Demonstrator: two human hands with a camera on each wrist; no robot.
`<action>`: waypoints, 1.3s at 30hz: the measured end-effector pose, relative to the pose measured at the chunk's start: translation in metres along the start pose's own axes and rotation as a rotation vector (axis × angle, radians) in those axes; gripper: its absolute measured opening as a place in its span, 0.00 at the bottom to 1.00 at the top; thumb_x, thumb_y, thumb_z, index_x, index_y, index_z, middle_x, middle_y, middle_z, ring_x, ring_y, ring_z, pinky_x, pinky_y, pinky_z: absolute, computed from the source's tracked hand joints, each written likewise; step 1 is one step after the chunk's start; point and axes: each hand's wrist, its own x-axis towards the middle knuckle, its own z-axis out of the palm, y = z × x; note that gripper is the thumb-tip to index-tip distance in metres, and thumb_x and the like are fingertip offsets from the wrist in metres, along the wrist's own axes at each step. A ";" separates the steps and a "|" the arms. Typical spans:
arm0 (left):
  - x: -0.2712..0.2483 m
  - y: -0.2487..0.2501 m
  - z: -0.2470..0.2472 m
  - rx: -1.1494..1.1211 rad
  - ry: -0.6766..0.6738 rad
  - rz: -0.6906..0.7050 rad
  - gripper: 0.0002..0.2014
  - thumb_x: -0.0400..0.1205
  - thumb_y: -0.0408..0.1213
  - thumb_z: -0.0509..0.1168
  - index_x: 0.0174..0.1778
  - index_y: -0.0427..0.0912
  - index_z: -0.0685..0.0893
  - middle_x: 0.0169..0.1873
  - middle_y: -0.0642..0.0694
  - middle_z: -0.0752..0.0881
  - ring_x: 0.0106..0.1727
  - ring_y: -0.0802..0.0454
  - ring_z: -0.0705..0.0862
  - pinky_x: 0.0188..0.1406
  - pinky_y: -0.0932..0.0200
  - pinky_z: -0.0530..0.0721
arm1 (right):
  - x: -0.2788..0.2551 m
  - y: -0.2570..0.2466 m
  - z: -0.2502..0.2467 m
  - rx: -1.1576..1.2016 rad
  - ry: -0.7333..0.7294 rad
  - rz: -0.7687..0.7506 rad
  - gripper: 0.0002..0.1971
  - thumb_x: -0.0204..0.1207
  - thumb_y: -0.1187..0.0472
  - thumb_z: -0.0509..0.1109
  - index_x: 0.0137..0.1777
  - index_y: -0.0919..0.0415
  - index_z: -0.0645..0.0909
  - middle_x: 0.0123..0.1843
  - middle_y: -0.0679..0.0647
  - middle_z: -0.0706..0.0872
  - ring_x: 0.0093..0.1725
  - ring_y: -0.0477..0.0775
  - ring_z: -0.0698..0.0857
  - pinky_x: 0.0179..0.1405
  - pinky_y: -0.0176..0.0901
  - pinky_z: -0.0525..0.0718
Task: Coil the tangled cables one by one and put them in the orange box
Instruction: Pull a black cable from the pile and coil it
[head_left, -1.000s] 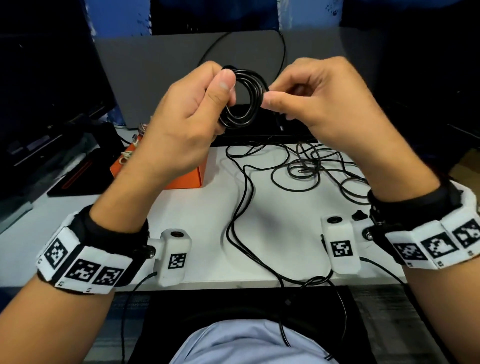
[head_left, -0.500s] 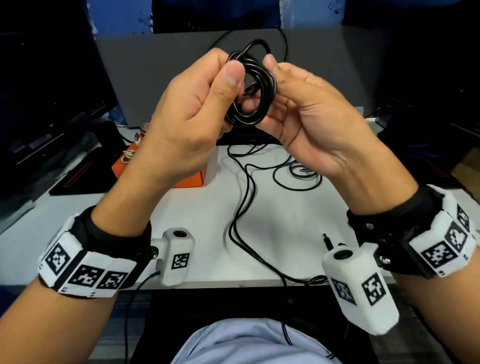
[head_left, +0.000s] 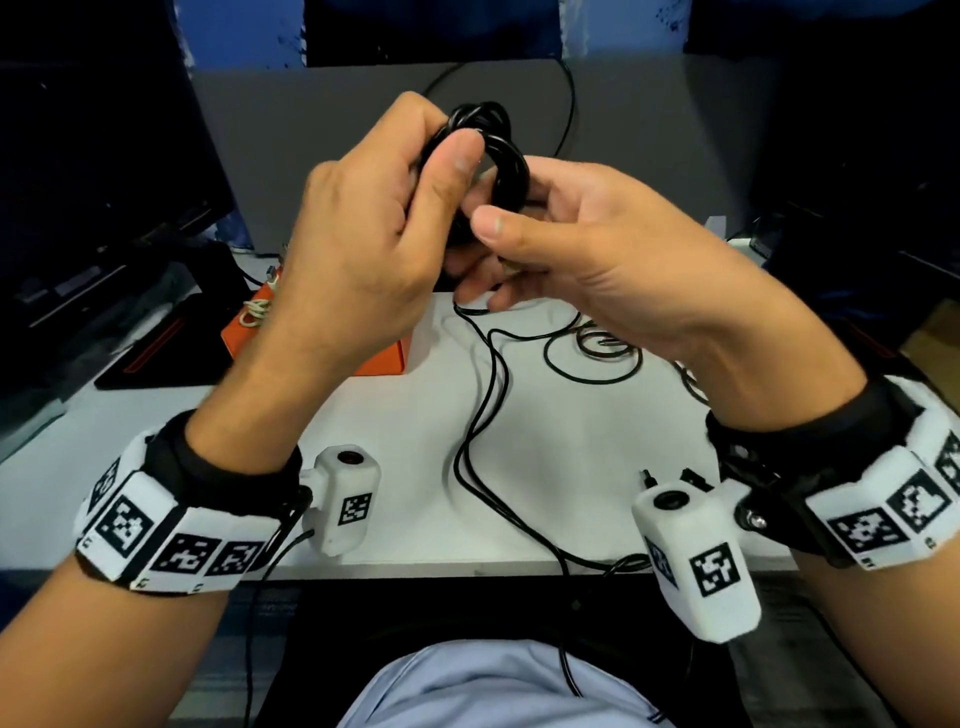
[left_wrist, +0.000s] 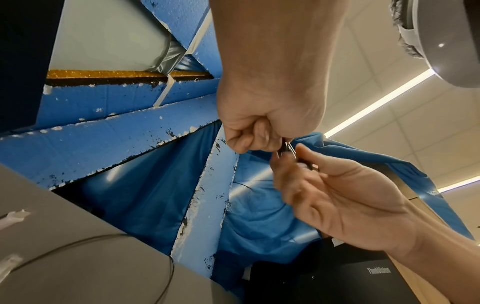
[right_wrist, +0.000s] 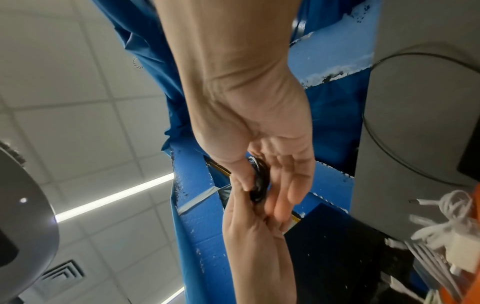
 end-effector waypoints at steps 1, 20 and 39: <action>0.001 0.000 -0.003 0.016 0.001 0.001 0.17 0.94 0.44 0.56 0.51 0.33 0.80 0.36 0.42 0.86 0.35 0.49 0.82 0.35 0.46 0.77 | -0.002 -0.003 -0.004 -0.057 -0.035 -0.012 0.13 0.91 0.62 0.64 0.71 0.67 0.78 0.45 0.59 0.91 0.45 0.59 0.93 0.51 0.55 0.88; 0.006 -0.011 -0.008 -0.030 -0.231 -0.233 0.19 0.94 0.52 0.50 0.57 0.42 0.79 0.35 0.55 0.90 0.40 0.63 0.88 0.45 0.54 0.84 | 0.014 0.020 -0.001 -0.158 0.317 -0.079 0.11 0.92 0.62 0.60 0.59 0.63 0.85 0.52 0.53 0.95 0.56 0.50 0.93 0.65 0.54 0.89; 0.004 -0.008 0.004 -0.148 -0.156 -0.286 0.24 0.89 0.59 0.58 0.78 0.53 0.74 0.52 0.65 0.86 0.55 0.72 0.84 0.57 0.69 0.81 | 0.010 0.011 0.014 0.380 0.164 0.074 0.14 0.95 0.59 0.54 0.55 0.65 0.79 0.41 0.53 0.93 0.42 0.53 0.93 0.48 0.47 0.92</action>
